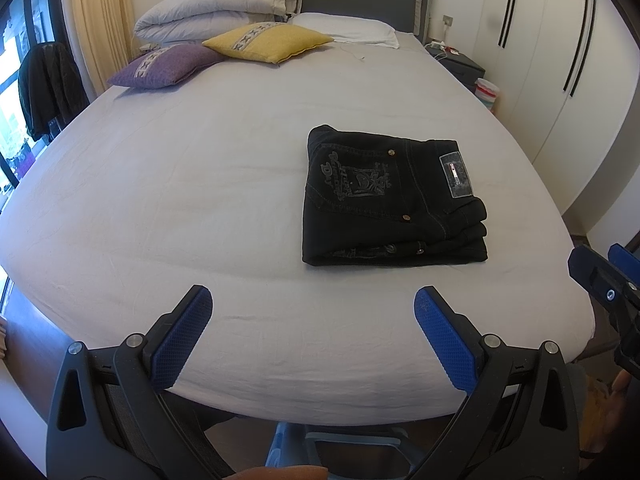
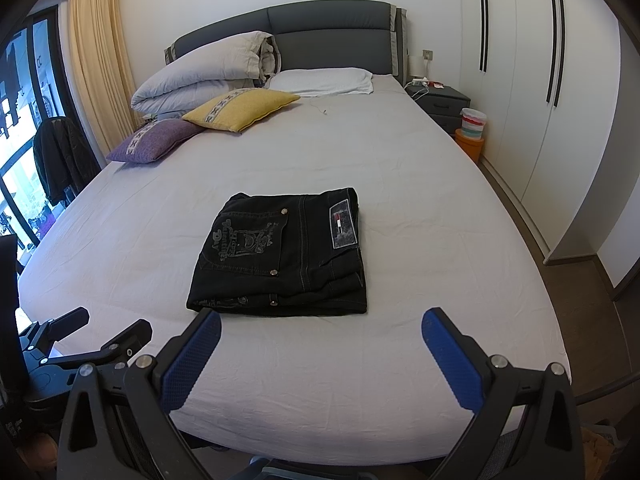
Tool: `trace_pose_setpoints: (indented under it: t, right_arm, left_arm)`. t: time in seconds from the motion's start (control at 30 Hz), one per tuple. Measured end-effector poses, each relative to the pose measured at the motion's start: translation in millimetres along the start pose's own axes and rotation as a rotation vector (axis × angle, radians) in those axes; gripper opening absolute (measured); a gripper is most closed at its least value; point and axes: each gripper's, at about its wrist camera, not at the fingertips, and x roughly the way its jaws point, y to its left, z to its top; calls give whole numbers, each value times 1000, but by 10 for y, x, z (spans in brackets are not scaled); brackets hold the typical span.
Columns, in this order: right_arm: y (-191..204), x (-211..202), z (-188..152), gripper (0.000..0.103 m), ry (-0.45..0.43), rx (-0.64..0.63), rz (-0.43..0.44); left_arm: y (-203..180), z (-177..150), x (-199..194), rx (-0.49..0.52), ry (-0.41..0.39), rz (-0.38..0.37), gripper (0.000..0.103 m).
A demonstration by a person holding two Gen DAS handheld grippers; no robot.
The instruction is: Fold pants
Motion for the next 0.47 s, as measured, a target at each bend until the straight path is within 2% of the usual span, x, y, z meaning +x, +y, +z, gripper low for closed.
trace_pose_setpoints:
  t: [0.3,0.47]
  right_arm:
    - [18,-3,-21,103,4,-1,1]
    - [12,10,-42,103,8,2,2]
  left_arm:
    - [21,21,16,-1,5,-5,103]
    - [13,18,-4,11,-18,5,103]
